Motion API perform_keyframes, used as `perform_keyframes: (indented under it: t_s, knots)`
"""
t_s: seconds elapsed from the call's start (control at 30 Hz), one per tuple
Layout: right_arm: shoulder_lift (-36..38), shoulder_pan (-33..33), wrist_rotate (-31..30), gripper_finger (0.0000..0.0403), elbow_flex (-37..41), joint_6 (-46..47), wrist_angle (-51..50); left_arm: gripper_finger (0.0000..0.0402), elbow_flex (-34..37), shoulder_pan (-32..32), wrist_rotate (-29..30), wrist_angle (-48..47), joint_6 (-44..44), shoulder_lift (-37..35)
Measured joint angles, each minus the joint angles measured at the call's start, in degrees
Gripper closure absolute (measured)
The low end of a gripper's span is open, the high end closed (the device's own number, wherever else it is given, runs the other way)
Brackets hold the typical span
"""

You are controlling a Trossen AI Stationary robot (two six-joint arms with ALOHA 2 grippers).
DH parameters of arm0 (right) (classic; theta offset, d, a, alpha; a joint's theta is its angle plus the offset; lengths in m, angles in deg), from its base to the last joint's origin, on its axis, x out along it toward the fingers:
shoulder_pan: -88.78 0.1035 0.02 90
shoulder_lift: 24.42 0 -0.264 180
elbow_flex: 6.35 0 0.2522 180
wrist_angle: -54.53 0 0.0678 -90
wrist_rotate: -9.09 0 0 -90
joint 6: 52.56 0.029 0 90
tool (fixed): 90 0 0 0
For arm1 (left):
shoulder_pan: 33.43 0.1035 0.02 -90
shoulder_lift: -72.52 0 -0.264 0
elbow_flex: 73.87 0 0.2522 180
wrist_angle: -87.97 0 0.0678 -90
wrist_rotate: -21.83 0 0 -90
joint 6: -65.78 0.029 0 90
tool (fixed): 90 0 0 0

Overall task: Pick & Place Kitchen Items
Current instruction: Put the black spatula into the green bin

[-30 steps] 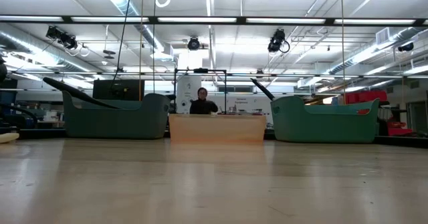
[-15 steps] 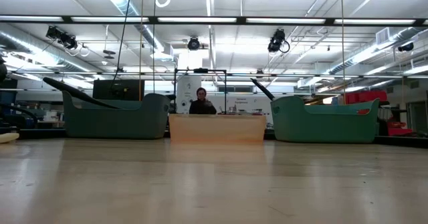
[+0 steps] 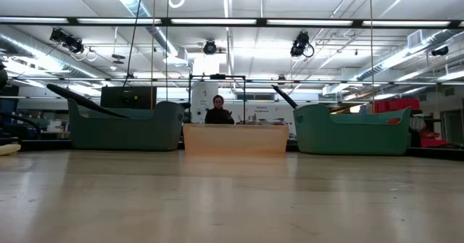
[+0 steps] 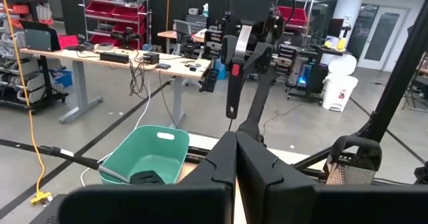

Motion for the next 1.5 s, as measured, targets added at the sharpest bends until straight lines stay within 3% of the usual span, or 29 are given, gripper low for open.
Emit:
perform_keyframes:
  t_s: [0.53, 1.0, 1.5]
  knots:
    - [8.3, 0.0, -9.5, 0.0277, 0.0, -0.4, -11.6, 0.0394, 0.0, 0.0, 0.0, 0.0, 1.8, 0.0]
    - [15.9, 0.0, -10.4, 0.0277, 8.5, 4.2, -14.8, 0.0392, 0.0, 0.0, 0.0, 0.0, 1.5, -0.2]
    - [16.7, 0.0, -9.4, 0.0277, 10.2, 4.4, -12.0, 0.0396, 0.0, 0.0, 0.9, 0.0, 1.3, -0.3]
